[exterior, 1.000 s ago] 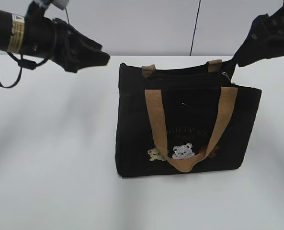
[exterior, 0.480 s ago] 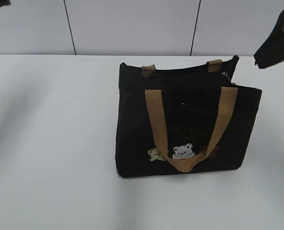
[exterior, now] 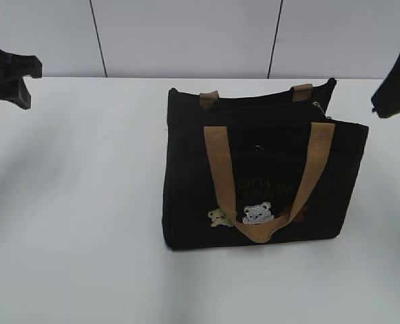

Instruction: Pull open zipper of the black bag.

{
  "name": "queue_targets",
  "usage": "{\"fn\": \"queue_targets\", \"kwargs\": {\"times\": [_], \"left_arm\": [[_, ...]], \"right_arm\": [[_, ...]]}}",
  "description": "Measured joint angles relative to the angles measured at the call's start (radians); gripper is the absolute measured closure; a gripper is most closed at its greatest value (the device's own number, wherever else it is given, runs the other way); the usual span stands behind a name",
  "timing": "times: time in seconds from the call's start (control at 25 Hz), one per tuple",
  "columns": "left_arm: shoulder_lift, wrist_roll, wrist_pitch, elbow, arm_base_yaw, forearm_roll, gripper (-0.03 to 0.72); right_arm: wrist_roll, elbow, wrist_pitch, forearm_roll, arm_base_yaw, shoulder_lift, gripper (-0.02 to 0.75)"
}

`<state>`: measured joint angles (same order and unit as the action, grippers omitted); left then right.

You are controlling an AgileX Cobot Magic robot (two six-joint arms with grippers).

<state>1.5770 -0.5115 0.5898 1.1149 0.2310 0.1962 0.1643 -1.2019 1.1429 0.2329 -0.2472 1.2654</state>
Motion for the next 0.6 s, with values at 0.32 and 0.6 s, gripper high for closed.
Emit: {"fn": "queue_targets", "kwargs": {"times": [0.32, 0.6], "left_arm": [[-0.034, 0.277, 0.457, 0.066, 0.001, -0.14, 0.325], [-0.284, 0.285, 0.605, 0.025, 0.001, -0.141, 0.326]], "right_arm": [[-0.202, 0.0, 0.065, -0.12, 0.117, 0.0, 0.258], [-0.098, 0.064, 0.064, -0.115, 0.216, -0.043, 0.258]]}}
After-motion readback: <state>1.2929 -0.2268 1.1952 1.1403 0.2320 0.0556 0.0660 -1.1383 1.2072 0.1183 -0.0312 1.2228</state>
